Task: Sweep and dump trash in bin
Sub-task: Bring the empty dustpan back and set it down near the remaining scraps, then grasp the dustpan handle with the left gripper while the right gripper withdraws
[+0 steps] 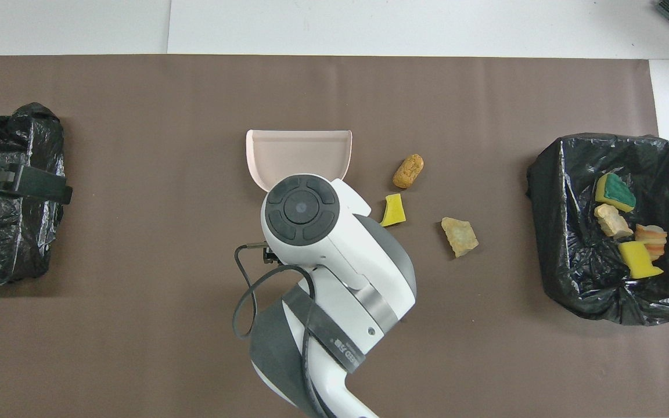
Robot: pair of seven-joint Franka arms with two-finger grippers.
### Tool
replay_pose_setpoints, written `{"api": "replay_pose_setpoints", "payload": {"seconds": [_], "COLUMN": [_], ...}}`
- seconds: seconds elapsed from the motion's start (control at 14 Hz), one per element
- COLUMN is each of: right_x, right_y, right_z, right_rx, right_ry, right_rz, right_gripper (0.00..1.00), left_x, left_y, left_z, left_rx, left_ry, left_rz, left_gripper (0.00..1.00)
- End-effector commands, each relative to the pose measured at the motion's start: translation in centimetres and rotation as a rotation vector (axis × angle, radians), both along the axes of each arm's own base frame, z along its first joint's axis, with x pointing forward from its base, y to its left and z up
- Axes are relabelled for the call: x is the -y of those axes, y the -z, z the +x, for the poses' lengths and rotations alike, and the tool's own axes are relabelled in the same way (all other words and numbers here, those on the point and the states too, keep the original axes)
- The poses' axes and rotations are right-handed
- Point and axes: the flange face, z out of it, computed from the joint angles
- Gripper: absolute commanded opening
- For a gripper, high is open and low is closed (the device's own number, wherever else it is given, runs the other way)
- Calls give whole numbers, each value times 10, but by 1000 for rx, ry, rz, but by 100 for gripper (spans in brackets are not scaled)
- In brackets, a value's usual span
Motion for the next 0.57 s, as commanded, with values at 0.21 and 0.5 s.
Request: {"api": "replay_pose_setpoints", "payload": {"seconds": [0.21, 0.5], "right_x": [22, 9], "right_y": [38, 95], "right_z": [-121, -160], "right_rx": [-72, -63], "right_ry": [8, -4], "right_rz": [95, 70], "right_gripper": [100, 100], "left_x": [101, 168], "left_y": [74, 141], "left_z": [5, 15], "left_rx": [19, -17], "left_ry": [15, -9], "left_rz": [-19, -6], "left_gripper": [100, 100]}}
